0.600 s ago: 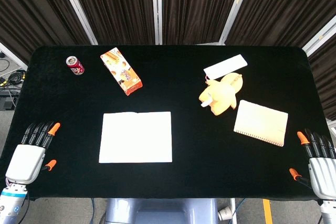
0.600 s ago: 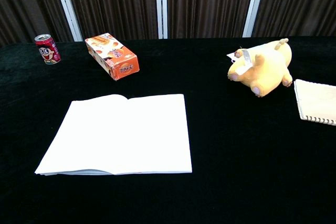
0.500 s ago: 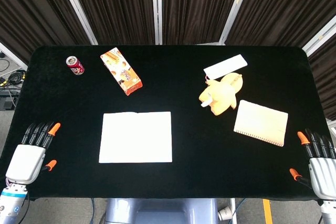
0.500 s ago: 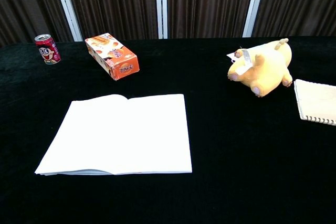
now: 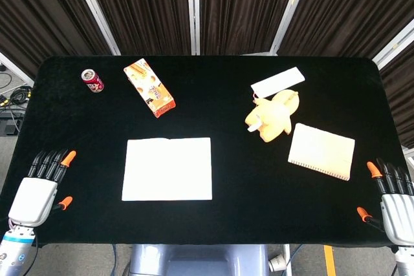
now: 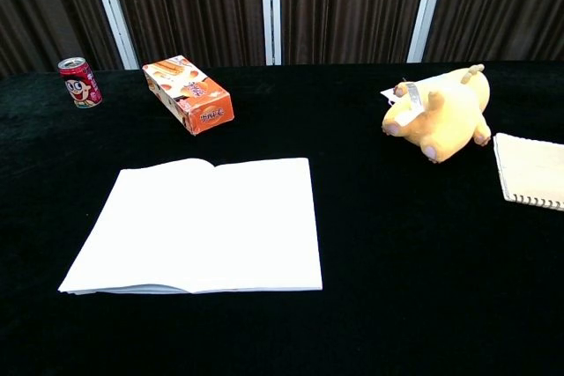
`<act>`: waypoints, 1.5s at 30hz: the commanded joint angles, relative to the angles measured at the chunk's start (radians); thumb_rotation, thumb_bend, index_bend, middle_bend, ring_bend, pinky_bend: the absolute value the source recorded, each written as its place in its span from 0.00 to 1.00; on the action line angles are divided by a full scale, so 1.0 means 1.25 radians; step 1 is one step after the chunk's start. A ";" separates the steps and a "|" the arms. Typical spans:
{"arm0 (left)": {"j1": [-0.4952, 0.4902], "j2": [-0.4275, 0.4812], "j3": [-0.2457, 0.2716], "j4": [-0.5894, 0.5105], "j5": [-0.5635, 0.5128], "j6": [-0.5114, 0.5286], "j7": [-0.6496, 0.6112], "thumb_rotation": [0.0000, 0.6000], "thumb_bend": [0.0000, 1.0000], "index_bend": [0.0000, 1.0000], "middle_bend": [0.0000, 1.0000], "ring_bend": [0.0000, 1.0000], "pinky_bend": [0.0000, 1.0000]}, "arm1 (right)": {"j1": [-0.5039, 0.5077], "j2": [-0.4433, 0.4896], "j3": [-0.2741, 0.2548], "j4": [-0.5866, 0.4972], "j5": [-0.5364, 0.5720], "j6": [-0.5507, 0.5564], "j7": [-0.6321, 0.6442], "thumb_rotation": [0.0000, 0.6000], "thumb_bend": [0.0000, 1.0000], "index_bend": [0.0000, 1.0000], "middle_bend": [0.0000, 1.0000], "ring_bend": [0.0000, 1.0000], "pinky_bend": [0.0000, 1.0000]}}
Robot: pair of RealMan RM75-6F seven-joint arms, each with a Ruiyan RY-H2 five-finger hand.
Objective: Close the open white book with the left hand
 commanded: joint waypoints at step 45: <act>-0.097 -0.293 0.020 0.123 -0.019 -0.219 0.248 1.00 0.21 0.00 0.00 0.00 0.00 | -0.006 0.008 0.001 -0.003 -0.006 0.015 0.031 1.00 0.04 0.01 0.00 0.00 0.00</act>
